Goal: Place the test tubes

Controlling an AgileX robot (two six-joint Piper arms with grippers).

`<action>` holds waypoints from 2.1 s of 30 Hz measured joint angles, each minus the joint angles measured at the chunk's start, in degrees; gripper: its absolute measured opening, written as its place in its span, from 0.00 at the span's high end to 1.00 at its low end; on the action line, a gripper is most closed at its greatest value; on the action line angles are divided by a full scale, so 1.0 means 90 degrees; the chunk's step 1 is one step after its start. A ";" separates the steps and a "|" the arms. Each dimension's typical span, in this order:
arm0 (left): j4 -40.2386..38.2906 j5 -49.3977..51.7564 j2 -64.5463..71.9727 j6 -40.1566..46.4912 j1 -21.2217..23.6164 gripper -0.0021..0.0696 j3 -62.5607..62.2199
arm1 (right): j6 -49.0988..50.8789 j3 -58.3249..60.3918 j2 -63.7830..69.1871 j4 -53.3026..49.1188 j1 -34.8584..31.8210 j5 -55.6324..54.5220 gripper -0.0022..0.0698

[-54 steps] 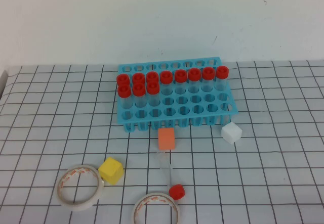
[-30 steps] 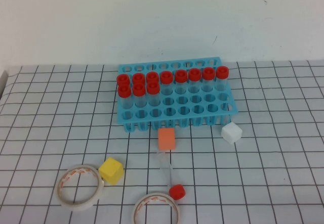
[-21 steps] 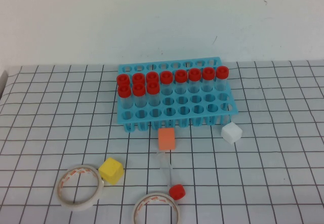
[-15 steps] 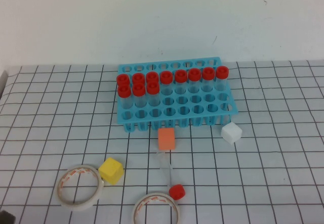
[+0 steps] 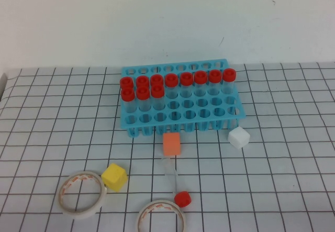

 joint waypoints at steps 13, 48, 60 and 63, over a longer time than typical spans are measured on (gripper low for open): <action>0.1662 0.4192 0.3755 0.4836 -0.0186 0.97 -0.3641 | -0.0952 0.0000 0.0000 -0.0015 0.0000 0.0065 0.97; 0.2910 0.5578 1.1706 1.1710 -0.1649 0.97 -0.8774 | -0.1439 0.0000 0.0000 -0.0015 0.0000 0.0234 0.97; 0.4502 0.5123 1.2276 1.2598 -0.2448 0.41 -0.9241 | -0.1444 0.0000 0.0000 -0.0024 0.0000 0.0305 0.97; 0.4545 0.4914 1.2338 1.2830 -0.2734 0.28 -0.9241 | -0.1444 0.0000 0.0000 -0.0024 0.0000 0.0318 0.97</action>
